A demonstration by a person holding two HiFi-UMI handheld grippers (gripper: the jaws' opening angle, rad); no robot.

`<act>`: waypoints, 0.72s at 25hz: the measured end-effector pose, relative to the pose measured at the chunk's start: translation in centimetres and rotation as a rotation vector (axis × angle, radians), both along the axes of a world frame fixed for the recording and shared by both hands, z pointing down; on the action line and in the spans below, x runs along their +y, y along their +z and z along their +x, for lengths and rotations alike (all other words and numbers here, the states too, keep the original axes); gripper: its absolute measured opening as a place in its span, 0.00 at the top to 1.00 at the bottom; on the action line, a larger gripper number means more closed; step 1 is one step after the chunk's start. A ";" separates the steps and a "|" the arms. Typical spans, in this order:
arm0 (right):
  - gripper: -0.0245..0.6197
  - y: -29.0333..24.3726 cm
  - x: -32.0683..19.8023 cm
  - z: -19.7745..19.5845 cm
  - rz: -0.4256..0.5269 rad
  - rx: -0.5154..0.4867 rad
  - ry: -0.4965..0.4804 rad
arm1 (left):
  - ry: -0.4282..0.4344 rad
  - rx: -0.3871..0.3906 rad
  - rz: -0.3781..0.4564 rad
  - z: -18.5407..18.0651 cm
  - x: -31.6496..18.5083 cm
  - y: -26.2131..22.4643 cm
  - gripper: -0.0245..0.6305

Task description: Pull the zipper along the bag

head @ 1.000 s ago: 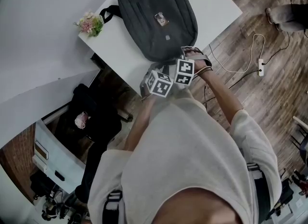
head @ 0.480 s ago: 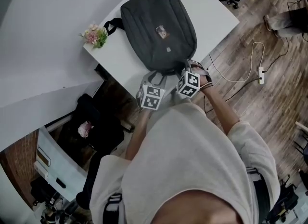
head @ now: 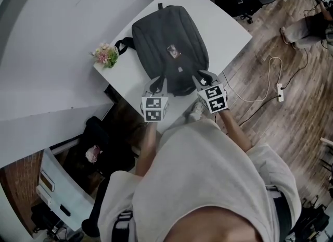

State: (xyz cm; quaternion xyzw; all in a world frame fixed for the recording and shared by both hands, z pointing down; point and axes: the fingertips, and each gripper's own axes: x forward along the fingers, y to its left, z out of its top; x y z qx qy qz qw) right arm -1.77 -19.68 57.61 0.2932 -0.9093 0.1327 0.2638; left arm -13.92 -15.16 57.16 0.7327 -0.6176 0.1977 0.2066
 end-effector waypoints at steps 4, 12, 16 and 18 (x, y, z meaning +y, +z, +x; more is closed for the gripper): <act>0.86 -4.1 -2.8 1.2 0.078 -0.080 0.091 | -0.031 0.000 0.095 -0.9 -1.6 -3.3 0.91; 0.94 -9.6 -6.0 2.4 0.203 -0.143 0.154 | -0.090 -0.009 0.240 -3.2 -4.2 -9.1 0.92; 0.94 -11.3 -6.2 2.5 0.243 -0.163 0.151 | -0.102 -0.013 0.272 -3.6 -4.6 -10.5 0.92; 0.94 -12.2 -6.4 2.4 0.265 -0.171 0.149 | -0.106 -0.016 0.286 -3.7 -4.8 -11.0 0.92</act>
